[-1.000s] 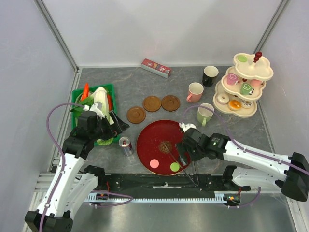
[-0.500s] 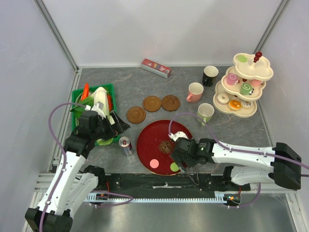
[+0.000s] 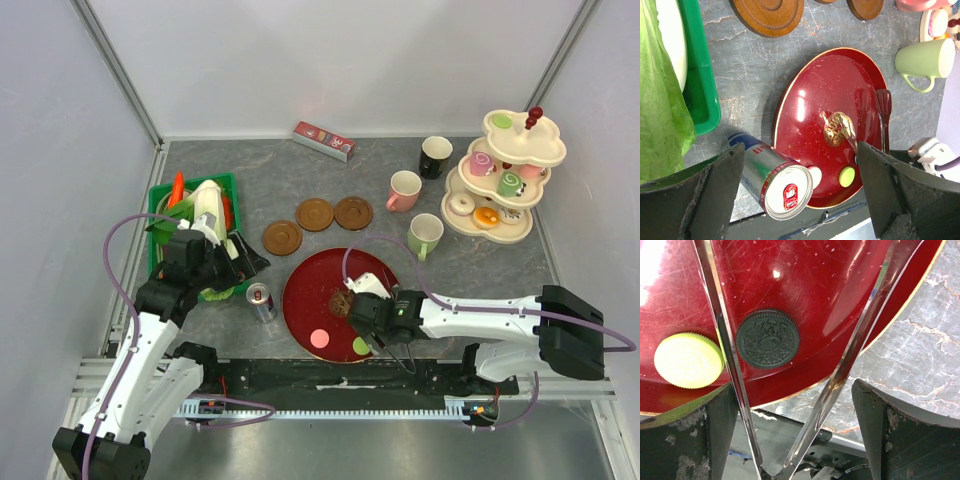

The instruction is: Serve the afternoon tea

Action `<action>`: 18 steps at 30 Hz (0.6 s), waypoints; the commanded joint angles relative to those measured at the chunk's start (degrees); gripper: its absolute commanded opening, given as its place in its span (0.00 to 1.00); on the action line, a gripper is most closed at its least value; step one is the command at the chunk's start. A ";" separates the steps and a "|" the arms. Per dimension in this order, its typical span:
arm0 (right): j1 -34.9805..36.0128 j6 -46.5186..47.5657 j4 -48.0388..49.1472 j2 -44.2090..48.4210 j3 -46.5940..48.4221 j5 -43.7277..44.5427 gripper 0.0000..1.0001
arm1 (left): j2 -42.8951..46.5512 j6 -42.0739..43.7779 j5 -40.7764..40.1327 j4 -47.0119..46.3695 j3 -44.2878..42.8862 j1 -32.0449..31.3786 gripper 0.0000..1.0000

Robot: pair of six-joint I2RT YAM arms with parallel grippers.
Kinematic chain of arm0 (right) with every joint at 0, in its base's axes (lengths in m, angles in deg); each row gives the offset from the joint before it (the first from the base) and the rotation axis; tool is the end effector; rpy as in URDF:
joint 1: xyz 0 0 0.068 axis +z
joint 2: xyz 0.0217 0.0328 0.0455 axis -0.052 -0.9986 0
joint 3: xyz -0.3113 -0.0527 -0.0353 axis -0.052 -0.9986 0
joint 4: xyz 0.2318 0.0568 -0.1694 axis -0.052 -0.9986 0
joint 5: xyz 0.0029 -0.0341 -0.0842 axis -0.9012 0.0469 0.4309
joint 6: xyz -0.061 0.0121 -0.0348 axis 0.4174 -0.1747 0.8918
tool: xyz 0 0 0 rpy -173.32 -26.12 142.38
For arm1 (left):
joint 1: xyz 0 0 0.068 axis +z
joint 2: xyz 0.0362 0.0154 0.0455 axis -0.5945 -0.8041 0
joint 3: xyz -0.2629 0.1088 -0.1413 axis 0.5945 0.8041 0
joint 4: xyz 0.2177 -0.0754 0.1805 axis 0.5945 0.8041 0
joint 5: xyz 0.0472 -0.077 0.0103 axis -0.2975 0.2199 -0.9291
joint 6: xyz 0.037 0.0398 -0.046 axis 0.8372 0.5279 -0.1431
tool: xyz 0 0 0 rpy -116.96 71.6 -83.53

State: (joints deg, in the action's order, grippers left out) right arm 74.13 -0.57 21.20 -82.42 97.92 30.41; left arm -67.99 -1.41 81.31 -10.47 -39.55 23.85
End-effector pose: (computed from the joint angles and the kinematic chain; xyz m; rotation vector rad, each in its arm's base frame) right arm 0.0964 0.2151 0.1861 -0.8725 2.5817 -0.1162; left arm 0.1584 -0.0501 0.2870 -0.3843 2.3174 -0.7332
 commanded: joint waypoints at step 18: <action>0.30 -5.95 -0.36 -2.79 3.40 7.02 0.71 | 0.45 0.99 -1.05 0.12 -2.35 -0.03 0.98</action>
State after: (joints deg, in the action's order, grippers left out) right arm 74.11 -4.00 21.53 -84.45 98.53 34.11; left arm -67.93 -1.38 80.96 -10.43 -39.57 23.85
